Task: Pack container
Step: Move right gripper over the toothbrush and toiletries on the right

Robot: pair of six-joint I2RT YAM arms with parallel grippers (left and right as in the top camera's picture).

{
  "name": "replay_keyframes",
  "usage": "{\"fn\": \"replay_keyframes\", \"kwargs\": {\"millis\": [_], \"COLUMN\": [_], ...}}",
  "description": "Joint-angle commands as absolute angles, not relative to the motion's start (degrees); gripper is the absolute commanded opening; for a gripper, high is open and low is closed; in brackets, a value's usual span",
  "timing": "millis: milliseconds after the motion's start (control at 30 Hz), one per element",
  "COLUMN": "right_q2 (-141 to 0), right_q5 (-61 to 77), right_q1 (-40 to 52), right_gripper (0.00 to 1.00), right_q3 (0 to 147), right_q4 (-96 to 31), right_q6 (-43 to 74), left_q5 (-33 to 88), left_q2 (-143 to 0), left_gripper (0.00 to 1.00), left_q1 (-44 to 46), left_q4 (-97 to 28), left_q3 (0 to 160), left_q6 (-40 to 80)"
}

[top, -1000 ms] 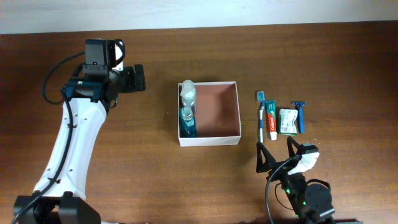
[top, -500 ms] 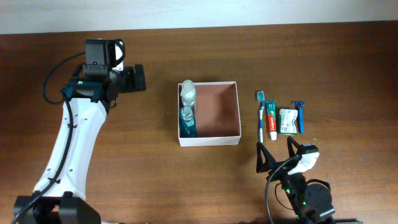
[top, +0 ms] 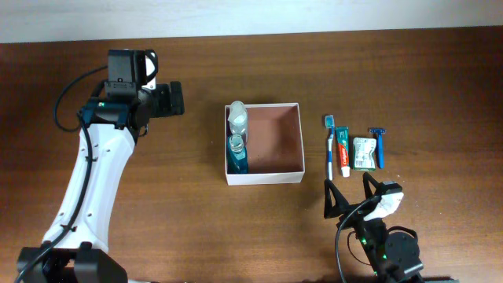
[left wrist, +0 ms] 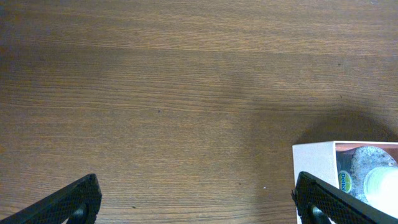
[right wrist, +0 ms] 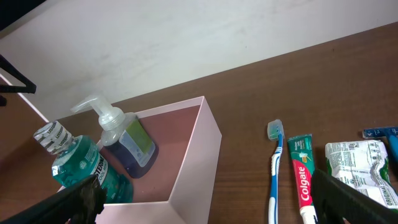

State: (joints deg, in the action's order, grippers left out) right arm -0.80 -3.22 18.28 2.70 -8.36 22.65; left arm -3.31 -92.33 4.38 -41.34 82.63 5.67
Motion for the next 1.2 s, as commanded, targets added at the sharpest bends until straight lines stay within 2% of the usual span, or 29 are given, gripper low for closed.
{"fn": "replay_keyframes", "kwargs": {"millis": [0,167,367,500,667,933,1167], "right_q2": [-0.36,-0.36,-2.61,-8.49,-23.66,-52.62,-66.48], "right_q5": [-4.12,-3.7,-7.07,-8.73,-11.38,-16.19,-16.16], "right_q1": [17.93,17.93,17.93,17.93,17.93,17.93,17.93], "right_gripper": [0.98,0.98,0.98,0.98,0.98,0.99,0.98], "right_q3": [2.2,2.39,10.83,19.68,35.05,65.58,80.58], "right_q4": [-8.32,-8.03,-22.09,-24.08,-29.76,-51.33,-55.92], "right_q6": [22.55,24.32,27.51,27.49,25.08,17.8,16.71], "left_q5": [-3.9,-3.92,-3.9,-3.9,-3.92,-3.92,-3.92], "left_q2": [-90.72,-90.72,-90.72,-90.72,-90.72,-90.72,-90.72], "left_gripper": [0.99,0.99,0.99,0.99,0.99,0.99,1.0], "left_q1": [4.29,4.32,4.34,4.34,4.23,4.45,4.45], "left_q4": [-41.65,-41.63,-41.65,-41.63,-42.09,-42.09,-42.09], "left_q3": [83.68,83.68,83.68,83.68,83.68,83.68,83.68], "left_q6": [6.42,6.42,6.42,6.42,6.42,6.42,6.42]}}
